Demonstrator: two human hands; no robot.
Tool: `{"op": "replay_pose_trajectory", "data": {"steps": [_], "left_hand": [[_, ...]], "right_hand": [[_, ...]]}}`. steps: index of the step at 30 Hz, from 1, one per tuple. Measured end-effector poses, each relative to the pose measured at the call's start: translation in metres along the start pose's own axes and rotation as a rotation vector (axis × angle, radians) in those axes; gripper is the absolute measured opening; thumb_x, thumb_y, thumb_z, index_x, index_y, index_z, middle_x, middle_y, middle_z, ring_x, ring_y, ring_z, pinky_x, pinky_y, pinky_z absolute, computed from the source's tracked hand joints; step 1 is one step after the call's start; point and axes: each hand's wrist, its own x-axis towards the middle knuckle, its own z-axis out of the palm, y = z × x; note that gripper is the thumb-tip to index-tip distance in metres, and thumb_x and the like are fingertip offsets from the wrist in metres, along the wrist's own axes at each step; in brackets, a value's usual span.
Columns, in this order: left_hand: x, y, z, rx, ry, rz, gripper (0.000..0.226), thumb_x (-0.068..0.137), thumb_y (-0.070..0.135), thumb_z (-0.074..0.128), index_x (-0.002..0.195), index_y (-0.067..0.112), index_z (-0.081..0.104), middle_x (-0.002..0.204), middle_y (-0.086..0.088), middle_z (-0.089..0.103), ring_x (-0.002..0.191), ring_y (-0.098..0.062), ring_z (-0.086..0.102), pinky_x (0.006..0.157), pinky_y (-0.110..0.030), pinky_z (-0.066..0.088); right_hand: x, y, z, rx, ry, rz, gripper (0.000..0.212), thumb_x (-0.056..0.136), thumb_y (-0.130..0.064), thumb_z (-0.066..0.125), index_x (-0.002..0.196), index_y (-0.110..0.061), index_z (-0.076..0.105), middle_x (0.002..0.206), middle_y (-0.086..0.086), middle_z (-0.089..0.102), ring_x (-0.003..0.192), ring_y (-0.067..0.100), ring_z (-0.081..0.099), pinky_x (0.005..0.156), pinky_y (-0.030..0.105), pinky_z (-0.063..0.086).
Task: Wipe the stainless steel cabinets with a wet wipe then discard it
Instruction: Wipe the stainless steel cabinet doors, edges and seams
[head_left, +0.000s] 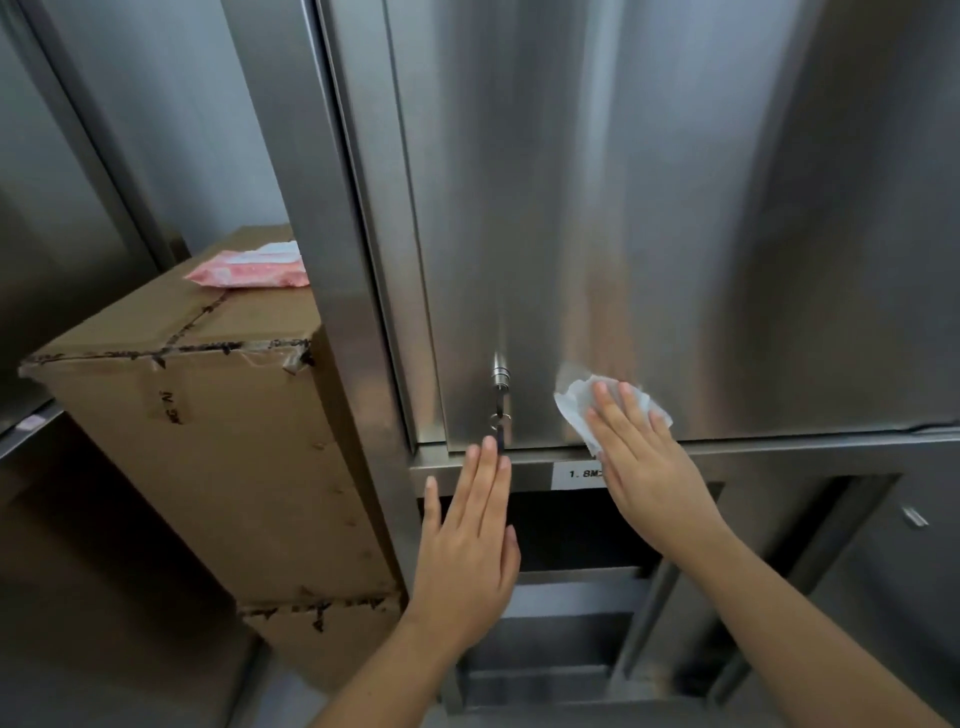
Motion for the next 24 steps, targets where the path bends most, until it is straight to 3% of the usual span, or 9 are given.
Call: {"op": "replay_pose_trajectory", "data": {"steps": [7,11,15,20,24], "left_hand": [[0.008,0.060,0.017,-0.071,0.016,0.040,0.060,0.085,0.023,0.037,0.142,0.006,0.028,0.150,-0.012,0.026,0.141,-0.023,0.018,0.112,-0.045,0.010],[0.021,0.101,0.035,-0.004,0.001,0.012,0.059,0.084,0.023,0.036,0.140,0.004,0.037,0.149,-0.013,0.029,0.139,-0.024,0.023,0.112,-0.049,0.013],[0.042,0.141,0.055,0.048,-0.041,-0.043,0.056,0.083,0.023,0.035,0.133,0.001,0.049,0.144,-0.014,0.038,0.132,-0.028,0.037,0.103,-0.054,0.030],[0.059,0.172,0.087,0.108,-0.075,-0.045,0.057,0.082,0.024,0.035,0.132,0.002,0.051,0.144,-0.013,0.039,0.131,-0.028,0.039,0.099,-0.057,0.032],[0.064,0.176,0.112,0.148,-0.014,-0.004,0.056,0.083,0.024,0.035,0.134,0.003,0.047,0.146,-0.013,0.036,0.133,-0.028,0.035,0.100,-0.058,0.028]], "right_hand": [[-0.036,0.042,0.003,-0.013,0.005,0.040,0.045,0.083,-0.009,0.036,0.118,0.005,0.060,0.128,0.022,0.054,0.116,0.039,0.053,0.088,0.052,0.047],[-0.061,0.084,0.007,-0.010,-0.038,0.015,0.045,0.083,-0.010,0.035,0.119,0.004,0.059,0.128,0.021,0.054,0.115,0.038,0.053,0.087,0.051,0.047],[-0.085,0.124,0.015,-0.021,-0.029,-0.028,0.051,0.099,-0.014,0.014,0.119,0.003,0.058,0.128,0.020,0.054,0.117,0.035,0.053,0.105,0.042,0.032],[-0.103,0.153,0.025,0.004,-0.004,-0.058,0.047,0.098,-0.013,0.018,0.123,0.001,0.055,0.132,0.018,0.051,0.121,0.032,0.050,0.098,0.045,0.040],[-0.110,0.160,0.036,0.014,0.077,-0.090,0.045,0.085,-0.007,0.038,0.128,0.001,0.049,0.135,0.020,0.048,0.125,0.032,0.045,0.110,0.043,0.016]]}}
